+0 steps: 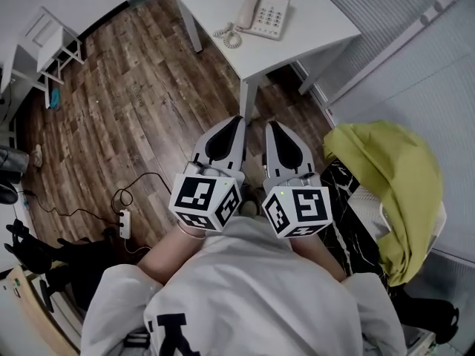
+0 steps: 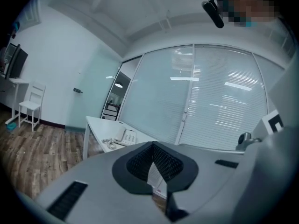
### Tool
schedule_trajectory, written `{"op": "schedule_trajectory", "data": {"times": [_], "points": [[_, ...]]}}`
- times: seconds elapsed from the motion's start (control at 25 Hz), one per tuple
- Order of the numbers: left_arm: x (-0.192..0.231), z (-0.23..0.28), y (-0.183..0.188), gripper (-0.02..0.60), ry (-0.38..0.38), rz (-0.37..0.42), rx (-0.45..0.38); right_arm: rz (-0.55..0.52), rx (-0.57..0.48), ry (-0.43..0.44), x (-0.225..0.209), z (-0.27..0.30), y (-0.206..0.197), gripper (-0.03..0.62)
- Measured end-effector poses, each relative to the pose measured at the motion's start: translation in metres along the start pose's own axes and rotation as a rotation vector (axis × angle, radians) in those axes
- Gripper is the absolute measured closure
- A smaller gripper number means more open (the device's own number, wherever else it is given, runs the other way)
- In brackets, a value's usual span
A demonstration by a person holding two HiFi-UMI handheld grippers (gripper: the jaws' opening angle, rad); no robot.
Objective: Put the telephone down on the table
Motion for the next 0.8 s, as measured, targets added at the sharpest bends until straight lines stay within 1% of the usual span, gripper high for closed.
{"op": "schedule_trajectory", "data": {"times": [0.2,0.32,0.44,0.56,0.8], "points": [[-0.002,-0.002,0.006,0.577,-0.037,-0.003,0.001,0.004,-0.011,-0.004,0.009,-0.007,0.004,0.563],[-0.001,-0.006,0.010,0.577,-0.040,-0.015,-0.003,0.038,-0.022,0.007,0.013,-0.011,0.005,0.564],[0.005,-0.011,0.013,0.577,-0.037,-0.035,0.000,0.066,-0.006,0.009,0.020,-0.010,0.003,0.567],[0.009,-0.014,0.013,0.577,-0.026,-0.041,-0.001,0.043,0.008,0.004,0.024,-0.009,0.000,0.568],[0.012,-0.016,0.012,0.577,-0.037,-0.045,0.006,0.017,0.011,0.003,0.028,-0.008,-0.001,0.569]]}}
Point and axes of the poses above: the fingertips, and each gripper's own axes: z forward along the fingers, x to its left, y out of its top, the point moved 10 cm from there along -z, backward along the fingers, and after that the axes turned 14 degrees about -x, right-handed, at the moved point
